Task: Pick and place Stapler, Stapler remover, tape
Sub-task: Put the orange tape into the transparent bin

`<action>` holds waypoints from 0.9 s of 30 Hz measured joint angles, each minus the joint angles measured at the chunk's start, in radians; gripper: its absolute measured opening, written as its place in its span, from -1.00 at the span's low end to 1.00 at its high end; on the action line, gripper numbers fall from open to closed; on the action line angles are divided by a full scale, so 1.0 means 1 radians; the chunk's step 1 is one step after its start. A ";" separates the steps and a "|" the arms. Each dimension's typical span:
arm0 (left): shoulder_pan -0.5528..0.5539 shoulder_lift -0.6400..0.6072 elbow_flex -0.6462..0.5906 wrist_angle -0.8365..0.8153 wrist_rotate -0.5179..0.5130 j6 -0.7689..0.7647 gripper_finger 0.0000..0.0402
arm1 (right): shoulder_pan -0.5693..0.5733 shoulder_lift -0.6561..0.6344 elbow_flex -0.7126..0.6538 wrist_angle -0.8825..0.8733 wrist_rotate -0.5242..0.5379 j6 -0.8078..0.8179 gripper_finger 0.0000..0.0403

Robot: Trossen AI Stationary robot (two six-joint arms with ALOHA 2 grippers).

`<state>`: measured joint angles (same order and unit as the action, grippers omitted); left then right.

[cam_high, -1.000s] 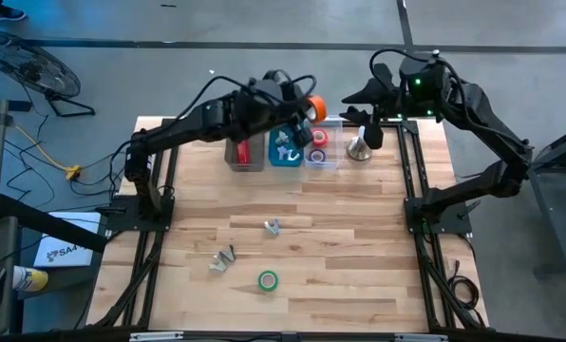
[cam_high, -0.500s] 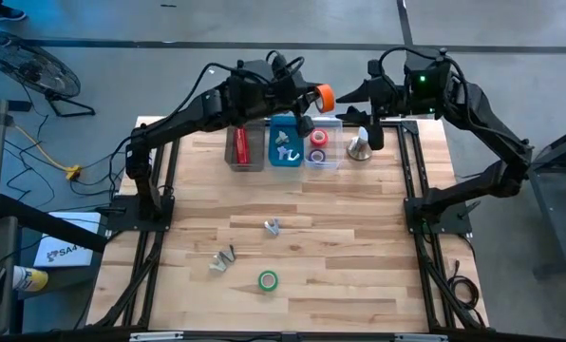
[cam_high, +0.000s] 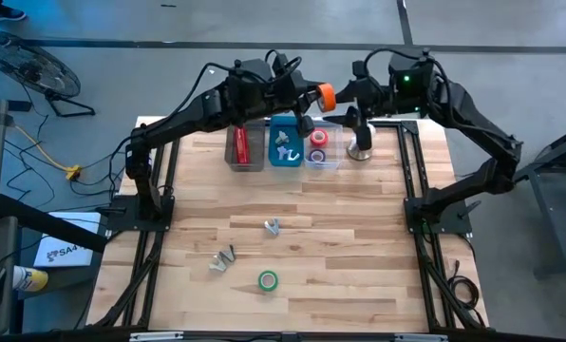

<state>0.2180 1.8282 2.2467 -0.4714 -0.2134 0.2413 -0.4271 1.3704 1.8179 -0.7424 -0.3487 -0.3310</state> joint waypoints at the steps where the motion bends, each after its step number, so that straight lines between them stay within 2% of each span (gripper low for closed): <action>1: 0.000 0.000 0.000 -0.003 0.001 0.000 -0.82 | 0.006 0.000 0.000 0.001 0.001 -0.011 -0.15; 5: -0.001 0.000 0.000 -0.001 0.003 -0.001 -0.82 | 0.024 0.000 0.000 0.008 0.004 -0.034 -0.16; 8: -0.001 0.000 0.000 -0.001 0.003 -0.001 -0.82 | 0.024 -0.001 0.000 0.011 0.007 -0.036 -0.24; 17: -0.001 0.000 0.000 0.001 0.016 -0.002 -0.77 | 0.015 -0.001 0.000 0.036 -0.002 -0.041 -0.82; 21: -0.002 0.000 0.000 0.001 0.015 -0.002 -0.65 | 0.015 -0.001 0.000 0.038 0.002 -0.038 -0.82; 27: -0.002 0.000 0.000 -0.003 -0.005 0.010 -0.62 | 0.015 -0.002 0.000 0.032 0.043 -0.025 -0.82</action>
<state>0.2161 1.8282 2.2467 -0.4744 -0.2188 0.2512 -0.4118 1.3682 1.8175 -0.7106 -0.3056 -0.3564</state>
